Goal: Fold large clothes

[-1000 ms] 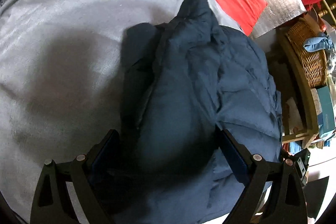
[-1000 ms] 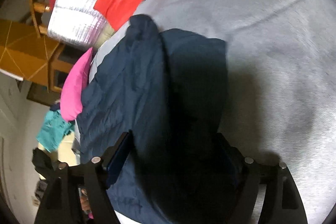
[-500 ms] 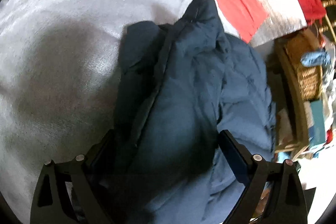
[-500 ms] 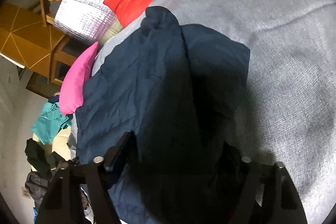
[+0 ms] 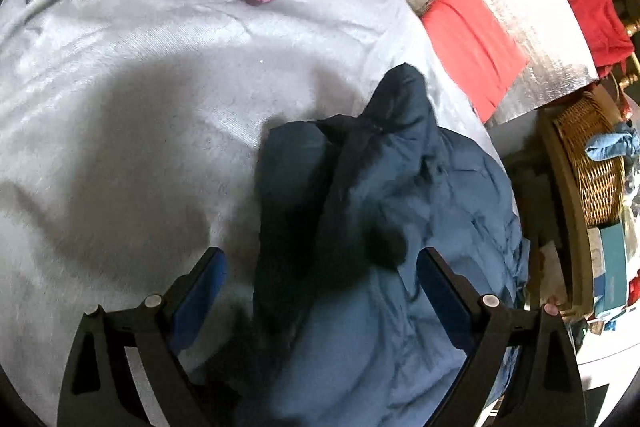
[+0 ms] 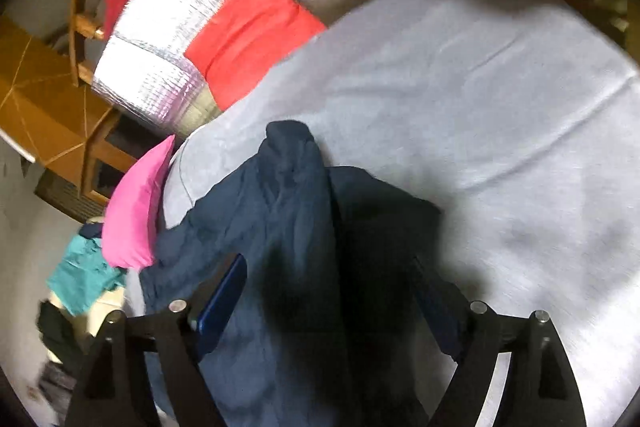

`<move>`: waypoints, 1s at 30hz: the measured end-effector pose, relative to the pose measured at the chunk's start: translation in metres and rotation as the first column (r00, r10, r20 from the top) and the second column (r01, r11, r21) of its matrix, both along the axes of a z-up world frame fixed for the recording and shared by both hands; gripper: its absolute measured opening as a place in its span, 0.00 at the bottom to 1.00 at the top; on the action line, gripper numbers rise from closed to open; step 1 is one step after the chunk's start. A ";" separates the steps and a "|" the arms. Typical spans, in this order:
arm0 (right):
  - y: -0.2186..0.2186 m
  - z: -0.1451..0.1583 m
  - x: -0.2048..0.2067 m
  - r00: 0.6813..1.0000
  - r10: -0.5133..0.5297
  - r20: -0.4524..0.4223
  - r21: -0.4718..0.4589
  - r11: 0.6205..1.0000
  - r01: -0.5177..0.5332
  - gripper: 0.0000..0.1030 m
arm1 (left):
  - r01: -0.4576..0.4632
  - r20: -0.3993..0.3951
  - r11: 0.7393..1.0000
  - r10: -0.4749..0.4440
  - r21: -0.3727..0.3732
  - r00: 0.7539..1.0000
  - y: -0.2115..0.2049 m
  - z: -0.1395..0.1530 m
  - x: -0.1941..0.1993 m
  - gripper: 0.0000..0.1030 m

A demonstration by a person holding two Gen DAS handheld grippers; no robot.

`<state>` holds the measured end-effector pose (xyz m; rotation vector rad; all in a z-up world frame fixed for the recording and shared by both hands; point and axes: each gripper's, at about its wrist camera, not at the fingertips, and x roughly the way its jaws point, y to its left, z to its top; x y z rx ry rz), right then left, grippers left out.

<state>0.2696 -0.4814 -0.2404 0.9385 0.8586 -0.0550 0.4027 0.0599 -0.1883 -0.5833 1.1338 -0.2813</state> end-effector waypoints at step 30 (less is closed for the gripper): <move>-0.005 0.013 -0.005 0.995 0.005 0.096 0.054 0.999 -0.010 0.80 | 0.132 0.093 0.978 -0.148 0.162 0.985 -0.013 0.043 -0.009 0.88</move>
